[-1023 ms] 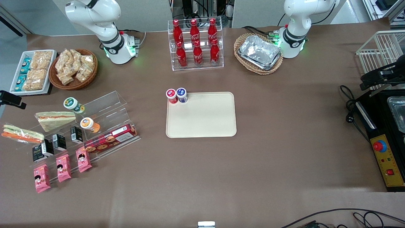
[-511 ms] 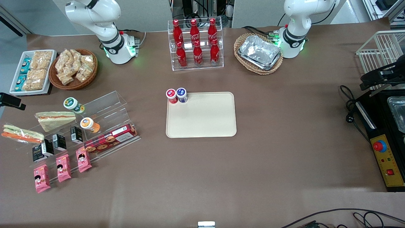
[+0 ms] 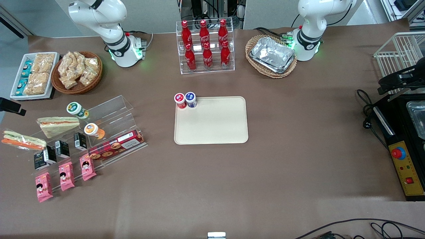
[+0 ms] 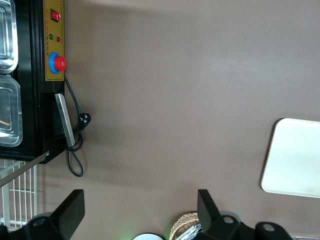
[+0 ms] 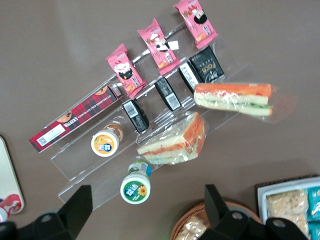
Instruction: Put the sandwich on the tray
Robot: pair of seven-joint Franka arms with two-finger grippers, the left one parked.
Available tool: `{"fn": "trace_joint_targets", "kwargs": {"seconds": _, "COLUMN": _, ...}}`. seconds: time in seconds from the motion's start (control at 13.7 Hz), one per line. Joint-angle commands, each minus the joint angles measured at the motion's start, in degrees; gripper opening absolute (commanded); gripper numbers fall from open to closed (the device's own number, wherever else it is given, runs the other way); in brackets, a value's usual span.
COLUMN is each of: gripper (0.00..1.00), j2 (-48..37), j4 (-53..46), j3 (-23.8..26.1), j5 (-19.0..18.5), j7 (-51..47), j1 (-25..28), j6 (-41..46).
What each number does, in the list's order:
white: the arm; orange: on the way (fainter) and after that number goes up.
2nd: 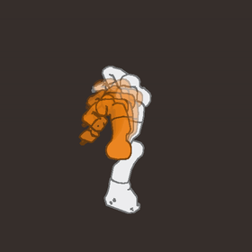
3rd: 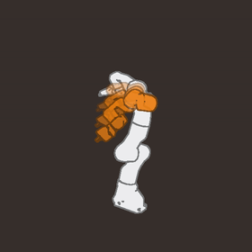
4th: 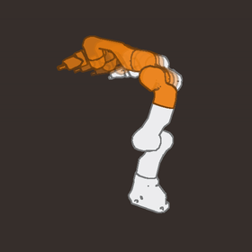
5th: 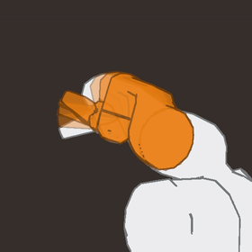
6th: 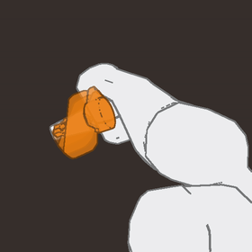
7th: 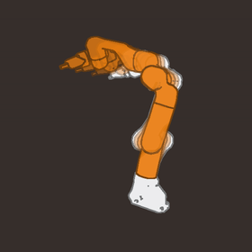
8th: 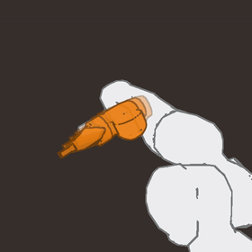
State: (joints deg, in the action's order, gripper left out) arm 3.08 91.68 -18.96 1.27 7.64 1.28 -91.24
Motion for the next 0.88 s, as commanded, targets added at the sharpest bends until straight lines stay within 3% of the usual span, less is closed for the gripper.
{"fn": "trace_joint_targets", "kwargs": {"seconds": 0.0, "gripper": 1.0, "j2": -0.2, "j4": -1.0, "j3": 0.1, "j5": 1.3, "j7": -6.1, "j1": 0.0, "j6": 2.5}}
{"fn": "trace_joint_targets", "kwargs": {"seconds": 0.44, "gripper": 1.0, "j2": 0.5, "j4": -1.0, "j3": -0.1, "j5": 1.1, "j7": -15.2, "j1": -0.3, "j6": 2.4}}
{"fn": "trace_joint_targets", "kwargs": {"seconds": 0.8, "gripper": 1.0, "j2": 1.0, "j4": -1.1, "j3": -1.3, "j5": 1.0, "j7": -33.4, "j1": -0.4, "j6": 1.1}}
